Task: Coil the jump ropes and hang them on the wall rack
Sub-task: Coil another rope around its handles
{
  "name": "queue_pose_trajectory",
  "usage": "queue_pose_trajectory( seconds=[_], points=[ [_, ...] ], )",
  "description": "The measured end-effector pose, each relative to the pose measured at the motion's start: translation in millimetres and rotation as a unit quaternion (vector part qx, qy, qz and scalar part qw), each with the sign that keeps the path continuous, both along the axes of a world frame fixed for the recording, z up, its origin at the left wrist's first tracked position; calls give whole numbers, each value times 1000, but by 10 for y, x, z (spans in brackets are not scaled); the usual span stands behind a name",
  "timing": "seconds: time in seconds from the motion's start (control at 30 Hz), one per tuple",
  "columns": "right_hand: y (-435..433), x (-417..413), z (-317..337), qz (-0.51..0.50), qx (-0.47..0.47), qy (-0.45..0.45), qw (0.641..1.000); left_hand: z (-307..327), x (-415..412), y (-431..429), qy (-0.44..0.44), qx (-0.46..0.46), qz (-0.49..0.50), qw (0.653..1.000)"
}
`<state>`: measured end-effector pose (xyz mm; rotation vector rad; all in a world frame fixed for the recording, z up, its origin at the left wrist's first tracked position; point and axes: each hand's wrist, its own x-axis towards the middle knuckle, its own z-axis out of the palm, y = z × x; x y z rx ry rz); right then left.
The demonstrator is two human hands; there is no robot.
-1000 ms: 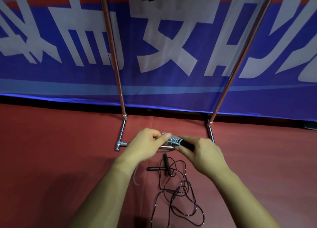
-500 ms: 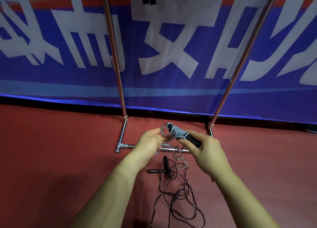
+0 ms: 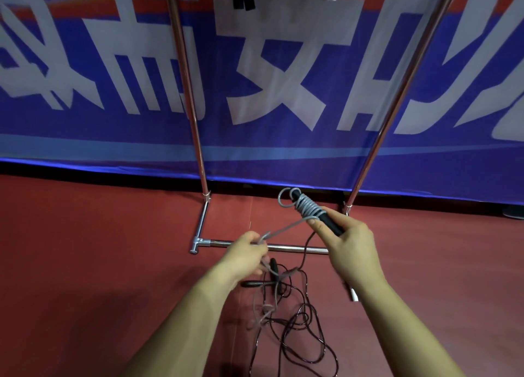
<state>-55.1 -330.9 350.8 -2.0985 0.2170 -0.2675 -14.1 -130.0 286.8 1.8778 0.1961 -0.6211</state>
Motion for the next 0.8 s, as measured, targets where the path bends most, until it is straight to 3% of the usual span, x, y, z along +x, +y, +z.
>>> queue_pose_trajectory(
  seconds=[0.1, 0.23, 0.33, 0.47, 0.53, 0.63, 0.8],
  points=[
    [-19, 20, 35, -10, 24, -9, 1000, -164, 30, 108, 72, -14, 92, 993],
    [12, 13, 33, -7, 37, -6, 999, -260, -57, 204, 132, 18, 78, 988],
    [68, 22, 22, 4, 23, 6, 1000, -233, -17, 174, 67, 22, 32, 997],
    [165, 24, -15, 19, 7, 29, 999, 167, -10, -57, -105, 33, -54, 992],
    [196, 30, -17, 31, 7, 30, 999, 362, -80, -248, -126, -50, -86, 987],
    [182, 36, 23, 27, 6, 25, 999, 405, -187, -408, -32, -242, -64, 968],
    [142, 9, 25, 12, -36, 25, 999, 470, -170, -377, 65, -332, -99, 936]
  ],
)
